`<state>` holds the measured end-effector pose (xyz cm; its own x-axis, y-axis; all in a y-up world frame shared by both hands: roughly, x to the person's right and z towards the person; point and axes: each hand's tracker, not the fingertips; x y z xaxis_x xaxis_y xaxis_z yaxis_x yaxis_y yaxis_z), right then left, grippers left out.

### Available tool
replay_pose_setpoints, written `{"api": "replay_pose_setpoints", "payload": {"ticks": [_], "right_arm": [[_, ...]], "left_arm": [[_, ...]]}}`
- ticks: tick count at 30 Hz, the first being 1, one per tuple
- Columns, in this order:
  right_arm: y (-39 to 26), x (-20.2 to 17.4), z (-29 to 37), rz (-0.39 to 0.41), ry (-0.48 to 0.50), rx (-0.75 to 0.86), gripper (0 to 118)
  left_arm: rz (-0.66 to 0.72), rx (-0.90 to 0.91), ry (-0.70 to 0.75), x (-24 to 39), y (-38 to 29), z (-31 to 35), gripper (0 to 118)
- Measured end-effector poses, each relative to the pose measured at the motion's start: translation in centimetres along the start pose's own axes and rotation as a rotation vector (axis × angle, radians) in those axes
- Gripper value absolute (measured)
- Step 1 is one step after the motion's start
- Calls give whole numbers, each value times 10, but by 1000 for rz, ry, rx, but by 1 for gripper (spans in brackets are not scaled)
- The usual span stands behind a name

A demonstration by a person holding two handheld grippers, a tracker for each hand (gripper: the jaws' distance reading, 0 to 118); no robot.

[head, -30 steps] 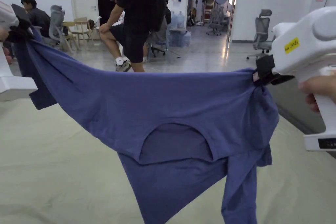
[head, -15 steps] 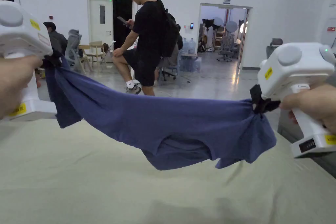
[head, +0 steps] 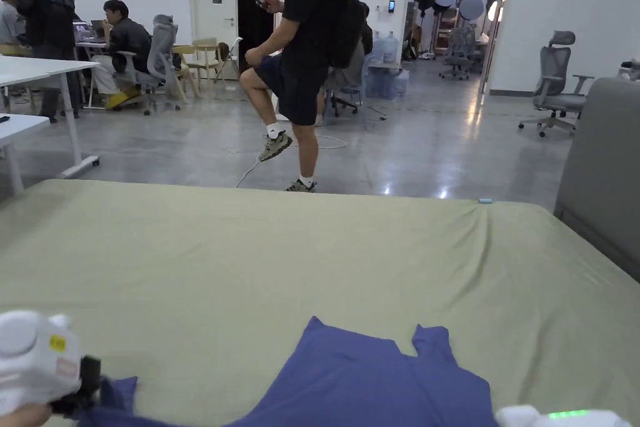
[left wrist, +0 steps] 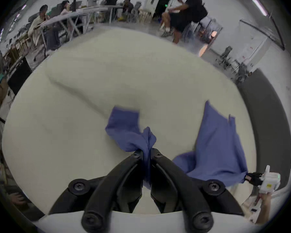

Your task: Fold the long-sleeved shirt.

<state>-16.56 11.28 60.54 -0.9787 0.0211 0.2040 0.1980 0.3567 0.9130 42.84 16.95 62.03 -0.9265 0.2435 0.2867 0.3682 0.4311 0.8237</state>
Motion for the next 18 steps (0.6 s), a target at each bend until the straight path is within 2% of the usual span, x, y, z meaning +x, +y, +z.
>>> {"api": "replay_pose_setpoints", "payload": {"ticks": [6, 10, 13, 18], "right_arm": [[-70, -24, 40, 65, 0, 17, 5], [-107, -34, 58, 74, 29, -5, 5], [-132, -38, 42, 88, 11, -101, 5], [-158, -33, -8, 23, 35, -214, 5]], "left_arm": [[30, -98, -43, -54, -68, 23, 0], [-35, -109, -9, -54, -117, 55, 0], [-65, -160, 65, -59, -146, 52, 0], [-35, -216, 97, -65, -171, 17, 0]]}}
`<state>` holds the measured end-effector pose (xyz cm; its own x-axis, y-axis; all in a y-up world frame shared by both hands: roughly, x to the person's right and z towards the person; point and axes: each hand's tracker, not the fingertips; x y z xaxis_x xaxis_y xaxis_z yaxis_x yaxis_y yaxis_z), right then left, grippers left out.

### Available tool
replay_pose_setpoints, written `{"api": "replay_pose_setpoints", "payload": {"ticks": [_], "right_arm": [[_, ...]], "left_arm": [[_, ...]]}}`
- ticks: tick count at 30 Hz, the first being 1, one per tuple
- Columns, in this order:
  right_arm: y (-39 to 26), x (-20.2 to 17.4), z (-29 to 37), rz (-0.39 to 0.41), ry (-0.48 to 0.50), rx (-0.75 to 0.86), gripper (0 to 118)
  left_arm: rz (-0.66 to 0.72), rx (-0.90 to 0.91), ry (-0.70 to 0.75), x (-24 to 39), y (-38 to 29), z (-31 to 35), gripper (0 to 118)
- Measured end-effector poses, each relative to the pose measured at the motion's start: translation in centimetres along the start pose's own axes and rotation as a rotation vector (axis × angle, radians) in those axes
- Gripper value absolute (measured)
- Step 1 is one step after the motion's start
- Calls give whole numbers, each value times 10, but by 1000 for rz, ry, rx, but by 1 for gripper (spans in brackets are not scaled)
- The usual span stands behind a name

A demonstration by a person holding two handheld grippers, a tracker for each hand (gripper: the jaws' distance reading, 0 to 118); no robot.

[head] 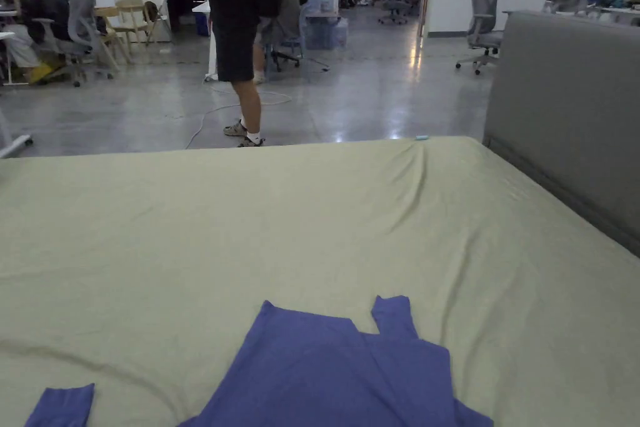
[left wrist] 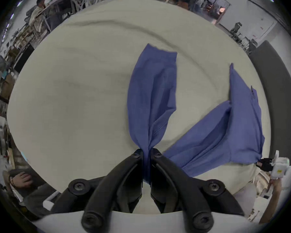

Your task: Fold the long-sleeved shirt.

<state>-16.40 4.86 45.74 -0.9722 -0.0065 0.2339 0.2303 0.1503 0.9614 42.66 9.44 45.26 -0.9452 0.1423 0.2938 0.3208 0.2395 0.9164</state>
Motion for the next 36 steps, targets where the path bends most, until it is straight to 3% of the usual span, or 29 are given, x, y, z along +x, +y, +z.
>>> {"api": "replay_pose_setpoints", "payload": {"ticks": [2, 3, 4, 6, 7, 10, 12, 13, 14, 15, 16, 18, 20, 22, 23, 24, 25, 26, 31, 36], "right_arm": [[-2, 11, 4, -117, 49, 34, 13], [-1, 16, 13, -170, 84, 23, 16], [-2, 23, 22, -201, 101, 35, 36], [-9, 30, 54, -229, 44, 107, 97], [-15, 32, 77, -226, 15, 184, 110], [-40, 35, 133, -228, 38, 375, 109], [-57, 33, 146, -245, 70, 386, 109], [-66, 30, 146, -244, 88, 368, 107], [-75, 25, 142, -252, 97, 364, 93], [-83, 20, 138, -258, 101, 364, 57], [-87, 13, 129, -257, 94, 361, 0], [-93, 5, 117, -264, 84, 281, 0], [-95, -3, 110, -212, 152, 262, 0], [-92, -5, 112, -205, 184, 264, 0], [-88, -6, 113, -194, 171, 258, 0], [-84, -11, 110, -177, 150, 253, 0], [-80, -13, 111, -157, 123, 257, 0], [-76, -15, 113, -144, 102, 269, 0], [-64, -15, 108, -166, 108, 264, 0], [-70, -6, 97, -199, 98, 228, 0]], "left_arm": [[-10, -37, 20, 1, -6, -19, 2], [-11, -58, 19, 4, -11, -22, 11], [-20, -45, 21, 7, -14, -17, 30], [-25, 20, -68, 16, -16, 5, 57], [-32, 60, -93, 23, -18, 22, 69], [-98, 248, -104, 48, -34, 73, 75], [-169, 274, -139, 73, -53, 89, 74], [-234, 210, -160, 83, -60, 90, 72], [-274, 154, -154, 97, -70, 86, 60], [-303, 139, -148, 109, -80, 81, 29], [-357, 137, -167, 124, -93, 75, 0], [-385, 101, -209, 141, -103, 65, 0], [-369, 40, -285, 157, -101, 59, 0], [-357, 91, -297, 158, -72, 44, 0], [-348, 132, -300, 169, -54, 43, 11], [-330, 176, -289, 178, -37, 44, 38], [-314, 240, -283, 187, -16, 42, 89], [-305, 279, -279, 200, 7, 37, 111], [-291, 349, -163, 275, 118, -23, 114], [-329, 235, -69, 339, 198, -112, 114]]}}
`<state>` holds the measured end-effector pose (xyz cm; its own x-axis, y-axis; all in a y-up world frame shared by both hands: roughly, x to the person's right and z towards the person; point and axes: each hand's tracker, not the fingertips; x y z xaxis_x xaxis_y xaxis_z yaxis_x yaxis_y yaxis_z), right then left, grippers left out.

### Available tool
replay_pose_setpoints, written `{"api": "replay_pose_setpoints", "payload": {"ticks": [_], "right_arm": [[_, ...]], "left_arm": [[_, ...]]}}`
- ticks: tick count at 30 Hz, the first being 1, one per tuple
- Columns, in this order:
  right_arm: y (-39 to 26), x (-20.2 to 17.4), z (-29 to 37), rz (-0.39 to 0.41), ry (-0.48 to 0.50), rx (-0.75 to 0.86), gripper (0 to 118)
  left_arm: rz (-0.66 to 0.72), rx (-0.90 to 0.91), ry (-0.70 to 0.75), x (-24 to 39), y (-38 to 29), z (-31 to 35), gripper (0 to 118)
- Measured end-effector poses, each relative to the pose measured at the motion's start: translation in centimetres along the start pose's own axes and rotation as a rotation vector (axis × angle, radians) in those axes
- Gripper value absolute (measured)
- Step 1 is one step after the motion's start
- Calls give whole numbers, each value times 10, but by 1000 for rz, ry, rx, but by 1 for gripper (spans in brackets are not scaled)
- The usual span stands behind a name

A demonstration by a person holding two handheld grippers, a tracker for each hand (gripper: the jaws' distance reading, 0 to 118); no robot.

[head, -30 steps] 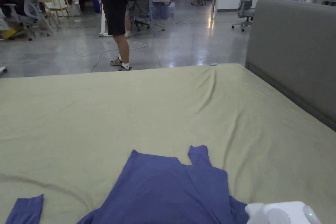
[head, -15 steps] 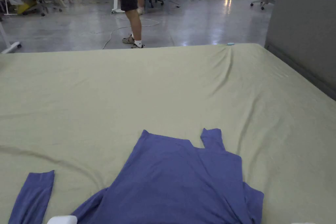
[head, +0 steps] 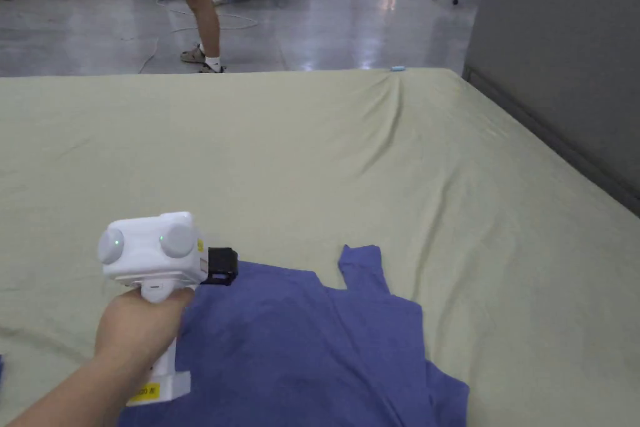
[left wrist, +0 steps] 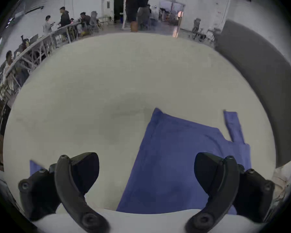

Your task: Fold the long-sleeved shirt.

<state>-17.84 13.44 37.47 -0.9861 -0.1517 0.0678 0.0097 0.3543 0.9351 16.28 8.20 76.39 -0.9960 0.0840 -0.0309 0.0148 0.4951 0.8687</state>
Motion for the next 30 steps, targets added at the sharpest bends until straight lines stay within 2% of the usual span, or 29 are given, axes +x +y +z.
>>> {"api": "replay_pose_setpoints", "payload": {"ticks": [2, 4, 7, 8, 9, 10, 11, 12, 13, 15, 16, 17, 18, 19, 21, 23, 26, 30], "right_arm": [[0, 4, -1, -18, -9, -22, 0], [-3, 9, -5, -21, -25, -39, 0], [2, 13, -9, -20, -44, -46, 0], [5, 17, -13, -31, -46, -40, 16], [10, 19, -17, -54, -52, -33, 57], [17, 20, -23, -66, -77, -34, 111], [26, 19, -33, -67, -115, -40, 117], [32, 20, -40, -49, -114, -26, 116], [41, 17, -49, -3, -104, 20, 116], [61, 13, -72, -42, -99, 16, 114], [75, 19, -76, -54, -88, 19, 102], [84, 19, -89, -48, -62, 23, 78], [90, 16, -102, -39, -72, 21, 44], [95, 12, -116, -16, -122, 3, 4], [100, 3, -126, 20, -151, -34, 4], [97, 5, -118, -8, -132, -32, 4], [89, 14, -63, -75, -67, 88, 3], [90, 22, 30, -101, 94, 268, 3]], "left_arm": [[-64, -2, 52, 22, 8, -33, 114], [-145, -16, 28, 35, 9, -66, 114], [-151, -92, 69, 44, 0, -72, 110], [-118, -66, 66, 41, 4, -65, 101], [-90, -64, 55, 41, 0, -52, 83], [-99, -57, 75, 41, 0, -44, 46], [-124, -33, 80, 39, 1, -36, 5], [-140, -12, 29, 33, 2, -30, 0], [-122, -34, -58, 31, 4, -24, 0], [-67, -55, -35, 23, 1, -15, 0], [-61, -51, -34, 17, 2, -11, 0], [-49, -42, -44, 14, 3, -8, 0], [-46, -40, -40, 11, 2, -3, 0], [-44, -40, -35, 10, 1, 2, 0], [-35, -24, -34, 5, 2, 15, 0], [-22, -10, -43, -1, 2, 34, 0], [1, 34, -62, -13, 3, 75, 0], [85, 192, -144, -33, 10, 166, 0]]}}
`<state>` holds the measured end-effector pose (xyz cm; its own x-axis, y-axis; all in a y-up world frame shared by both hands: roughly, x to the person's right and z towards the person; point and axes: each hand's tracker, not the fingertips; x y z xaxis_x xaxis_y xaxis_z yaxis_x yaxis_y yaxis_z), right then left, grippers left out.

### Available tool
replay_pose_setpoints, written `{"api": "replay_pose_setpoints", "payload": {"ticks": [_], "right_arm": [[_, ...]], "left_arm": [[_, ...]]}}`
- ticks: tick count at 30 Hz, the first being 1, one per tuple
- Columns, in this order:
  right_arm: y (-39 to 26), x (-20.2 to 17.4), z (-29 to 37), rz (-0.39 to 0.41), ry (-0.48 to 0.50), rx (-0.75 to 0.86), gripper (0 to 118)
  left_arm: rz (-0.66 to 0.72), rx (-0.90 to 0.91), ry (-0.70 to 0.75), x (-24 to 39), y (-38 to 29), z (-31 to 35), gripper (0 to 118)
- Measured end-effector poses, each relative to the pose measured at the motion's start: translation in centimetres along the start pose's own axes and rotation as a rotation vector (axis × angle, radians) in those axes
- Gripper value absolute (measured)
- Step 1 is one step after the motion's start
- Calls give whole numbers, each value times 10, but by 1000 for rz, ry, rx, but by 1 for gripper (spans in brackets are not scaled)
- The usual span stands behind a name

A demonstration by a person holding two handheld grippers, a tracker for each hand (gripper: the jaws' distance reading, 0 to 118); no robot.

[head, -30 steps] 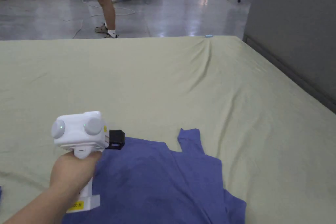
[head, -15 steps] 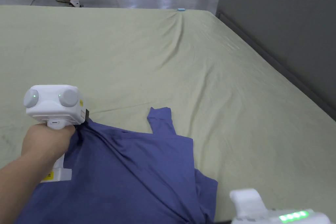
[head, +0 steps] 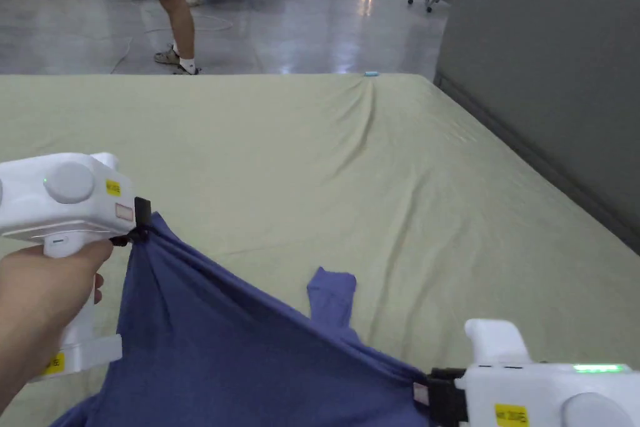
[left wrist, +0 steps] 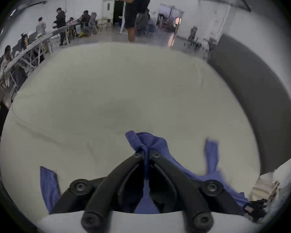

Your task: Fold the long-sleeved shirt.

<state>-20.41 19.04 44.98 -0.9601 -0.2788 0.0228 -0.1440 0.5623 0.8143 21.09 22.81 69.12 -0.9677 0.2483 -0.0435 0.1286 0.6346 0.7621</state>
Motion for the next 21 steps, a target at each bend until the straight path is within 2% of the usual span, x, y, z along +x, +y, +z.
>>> {"api": "replay_pose_setpoints", "payload": {"ticks": [1, 6, 10, 12, 14, 16, 19, 21], "right_arm": [[11, -6, 21, 37, 19, 39, 3], [93, -53, 104, 289, -5, 218, 3], [179, -89, 147, 453, -99, 298, 3], [223, -103, 160, 502, -130, 316, 3], [269, -116, 171, 499, -165, 332, 3], [312, -131, 177, 558, -217, 333, 3], [372, -149, 184, 541, -260, 350, 3], [408, -162, 188, 560, -298, 368, 3]], "left_arm": [[-3, 50, -23, 3, 9, 29, 0], [-65, 312, -56, 31, 68, 167, 0], [-131, 462, 25, 48, 129, 243, 0], [-111, 489, 21, 48, 160, 264, 0], [-102, 521, 66, 46, 194, 278, 0], [-57, 542, 51, 52, 212, 292, 0], [-48, 544, 53, 54, 252, 297, 0], [-63, 576, 90, 63, 275, 302, 0]]}}
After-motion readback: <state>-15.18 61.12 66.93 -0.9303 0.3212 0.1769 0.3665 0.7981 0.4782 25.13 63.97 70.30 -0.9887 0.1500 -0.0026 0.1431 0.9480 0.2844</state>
